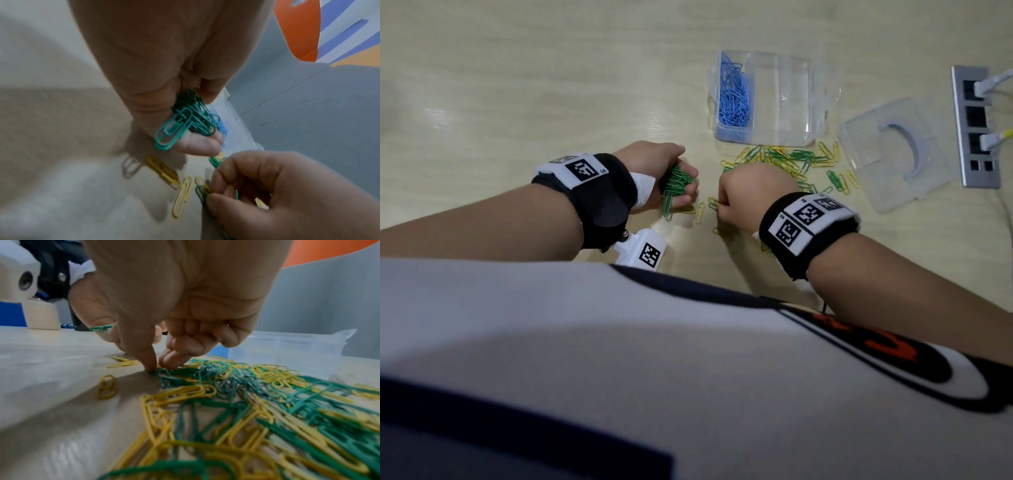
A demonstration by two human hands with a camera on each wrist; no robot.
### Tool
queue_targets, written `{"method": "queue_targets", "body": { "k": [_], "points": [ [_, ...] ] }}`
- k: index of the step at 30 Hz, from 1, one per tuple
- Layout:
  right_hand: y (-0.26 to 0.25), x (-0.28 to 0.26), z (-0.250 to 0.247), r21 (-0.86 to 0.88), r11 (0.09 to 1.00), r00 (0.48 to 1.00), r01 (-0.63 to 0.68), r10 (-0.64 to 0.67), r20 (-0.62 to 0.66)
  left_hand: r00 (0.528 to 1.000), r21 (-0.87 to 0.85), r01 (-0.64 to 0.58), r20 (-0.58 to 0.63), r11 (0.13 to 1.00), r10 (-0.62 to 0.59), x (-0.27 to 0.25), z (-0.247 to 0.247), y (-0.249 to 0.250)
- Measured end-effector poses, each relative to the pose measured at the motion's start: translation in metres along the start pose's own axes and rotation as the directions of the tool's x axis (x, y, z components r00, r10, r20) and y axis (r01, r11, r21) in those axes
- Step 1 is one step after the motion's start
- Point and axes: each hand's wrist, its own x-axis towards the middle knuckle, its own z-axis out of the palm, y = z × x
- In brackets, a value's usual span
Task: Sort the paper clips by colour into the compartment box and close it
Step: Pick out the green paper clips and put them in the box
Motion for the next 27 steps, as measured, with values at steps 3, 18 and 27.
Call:
{"method": "queue_targets", "body": {
  "k": [3,18,27],
  "points": [
    [0.002,0.0,0.001,-0.01,1.0,1.0,0.01,-0.01,-0.014,1.0,-0.005,-0.009,-0.009,1.0,0.009,0.0,0.0,0.001],
    [0.006,-0.014,0.005,0.07,0.997,1.0,0.017,-0.016,-0.02,0.999,0.002,-0.017,-0.038,1.0,0.017,-0.002,0.0,0.004],
    [-0.006,-0.013,-0.009,0.248,0.967,0.974,0.058,0.0,-0.226,1.0,0.057,-0.005,-0.025,0.998,0.007,-0.003,-0.001,0.003]
  ]
}}
